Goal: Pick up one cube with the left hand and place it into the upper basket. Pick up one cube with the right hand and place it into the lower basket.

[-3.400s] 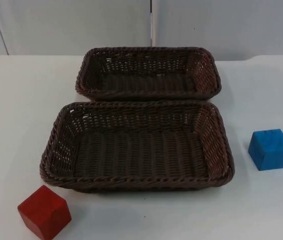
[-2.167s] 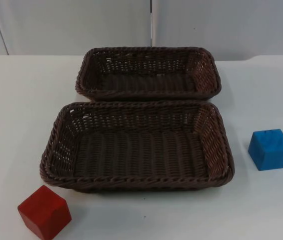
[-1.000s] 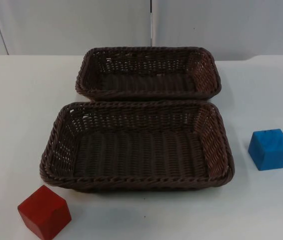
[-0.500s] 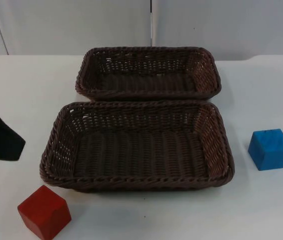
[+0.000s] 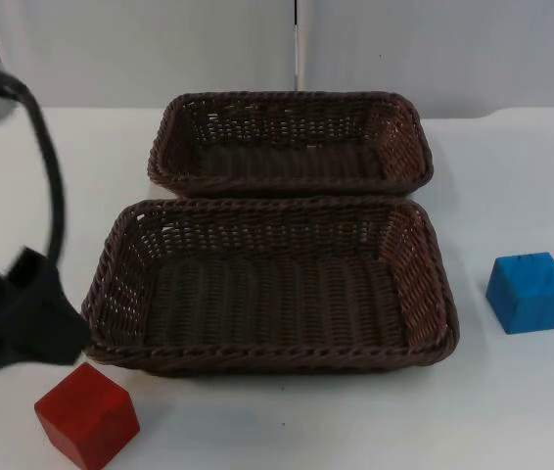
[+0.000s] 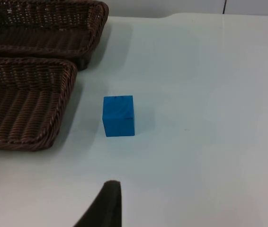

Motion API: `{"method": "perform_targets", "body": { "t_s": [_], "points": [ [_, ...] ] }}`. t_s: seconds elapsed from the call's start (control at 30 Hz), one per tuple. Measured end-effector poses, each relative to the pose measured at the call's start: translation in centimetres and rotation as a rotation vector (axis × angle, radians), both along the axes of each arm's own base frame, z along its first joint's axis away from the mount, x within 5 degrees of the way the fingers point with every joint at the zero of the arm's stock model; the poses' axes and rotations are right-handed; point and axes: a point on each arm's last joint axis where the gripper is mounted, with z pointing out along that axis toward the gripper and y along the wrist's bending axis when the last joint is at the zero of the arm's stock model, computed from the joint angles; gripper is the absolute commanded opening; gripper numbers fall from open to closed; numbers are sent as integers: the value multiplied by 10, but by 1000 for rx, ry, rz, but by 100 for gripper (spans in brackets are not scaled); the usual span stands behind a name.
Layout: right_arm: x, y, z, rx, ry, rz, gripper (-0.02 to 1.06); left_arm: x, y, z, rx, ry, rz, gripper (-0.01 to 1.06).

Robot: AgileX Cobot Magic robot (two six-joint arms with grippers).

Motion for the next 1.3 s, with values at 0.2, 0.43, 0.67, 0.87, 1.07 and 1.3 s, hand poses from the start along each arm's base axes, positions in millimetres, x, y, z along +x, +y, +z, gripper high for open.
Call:
{"method": "perform_targets", "body": {
  "t_s": [0.2, 0.43, 0.67, 0.87, 1.07, 1.3],
  "points": [
    [0, 0, 0, 0, 0, 0, 105, 11, -6, -24, 64, 73, 22, 100],
    [0, 0, 0, 0, 0, 0, 105, 22, -8, -49, 110, 121, 23, 100],
    [0, 0, 0, 0, 0, 0, 105, 34, -10, -60, 105, 64, 39, 100],
    [0, 0, 0, 0, 0, 0, 105, 39, -12, -70, 106, 72, 51, 100],
    [0, 0, 0, 0, 0, 0, 105, 40, -12, -85, 124, 131, 54, 100],
    [0, 0, 0, 0, 0, 0, 105, 43, -13, -106, 136, 177, 68, 100]
  ]
}}
